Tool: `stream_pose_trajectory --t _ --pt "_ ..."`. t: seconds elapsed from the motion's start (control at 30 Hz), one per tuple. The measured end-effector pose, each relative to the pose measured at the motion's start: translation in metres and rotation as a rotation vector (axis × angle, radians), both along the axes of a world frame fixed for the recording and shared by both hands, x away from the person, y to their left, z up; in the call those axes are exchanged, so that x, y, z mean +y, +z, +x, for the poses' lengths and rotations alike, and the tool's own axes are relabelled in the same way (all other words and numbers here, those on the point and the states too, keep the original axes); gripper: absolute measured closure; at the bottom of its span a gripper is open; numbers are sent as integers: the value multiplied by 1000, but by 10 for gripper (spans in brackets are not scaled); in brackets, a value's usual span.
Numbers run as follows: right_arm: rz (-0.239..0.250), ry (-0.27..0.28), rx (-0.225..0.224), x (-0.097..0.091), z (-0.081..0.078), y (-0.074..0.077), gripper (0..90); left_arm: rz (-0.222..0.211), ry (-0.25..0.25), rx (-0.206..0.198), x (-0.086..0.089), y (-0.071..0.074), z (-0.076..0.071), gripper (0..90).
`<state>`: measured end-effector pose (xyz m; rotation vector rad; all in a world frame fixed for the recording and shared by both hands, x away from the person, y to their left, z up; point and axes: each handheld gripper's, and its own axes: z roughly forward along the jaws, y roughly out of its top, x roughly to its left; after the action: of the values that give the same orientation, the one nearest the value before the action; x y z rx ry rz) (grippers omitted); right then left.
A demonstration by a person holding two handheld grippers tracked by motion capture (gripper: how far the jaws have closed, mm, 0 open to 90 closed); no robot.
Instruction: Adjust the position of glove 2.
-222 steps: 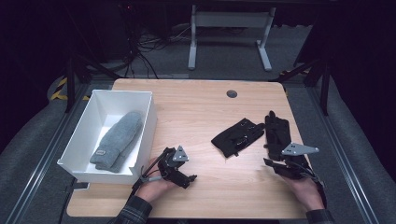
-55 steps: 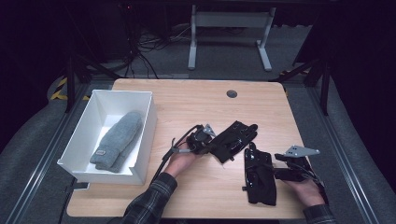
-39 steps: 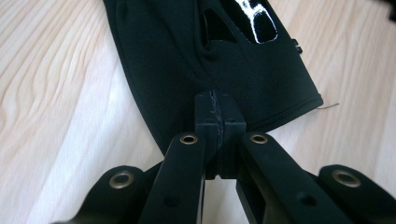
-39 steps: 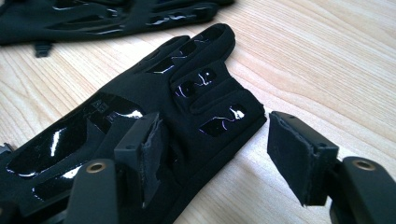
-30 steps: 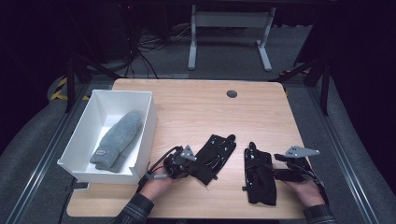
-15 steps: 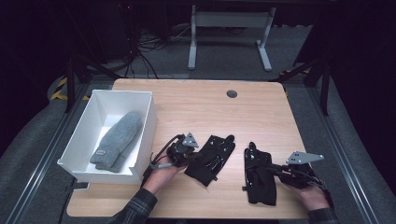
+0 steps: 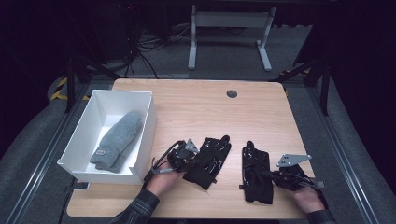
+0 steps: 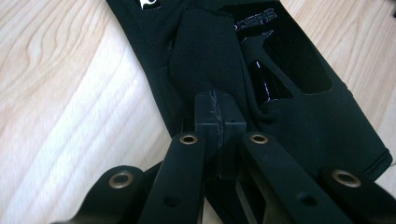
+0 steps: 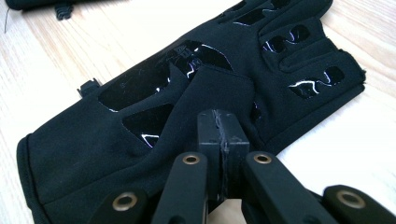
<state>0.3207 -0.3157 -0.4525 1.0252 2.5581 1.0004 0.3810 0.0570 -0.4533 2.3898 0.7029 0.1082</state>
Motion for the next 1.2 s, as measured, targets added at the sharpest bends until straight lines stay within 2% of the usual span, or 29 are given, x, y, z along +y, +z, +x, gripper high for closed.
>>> stream_pose_trajectory --t 0.13,0.37,0.57,0.8,0.97,1.2 --pt "3 16 1 8 7 0 900 -4 46 -7 3 -1 -7 899" --pt "2 62 -1 27 16 -1 900 -10 62 -12 1 -2 -7 899" --pt "2 81 0 36 19 -1 900 -15 76 -19 0 -2 -5 899" --pt "0 92 -2 43 23 -1 900 -25 78 -14 -3 -3 -4 899" --pt "-2 101 -4 48 26 -1 900 -39 59 -3 -7 -3 -6 899" --pt "-2 109 -3 53 28 -1 900 -39 38 -20 -16 -3 -8 898"
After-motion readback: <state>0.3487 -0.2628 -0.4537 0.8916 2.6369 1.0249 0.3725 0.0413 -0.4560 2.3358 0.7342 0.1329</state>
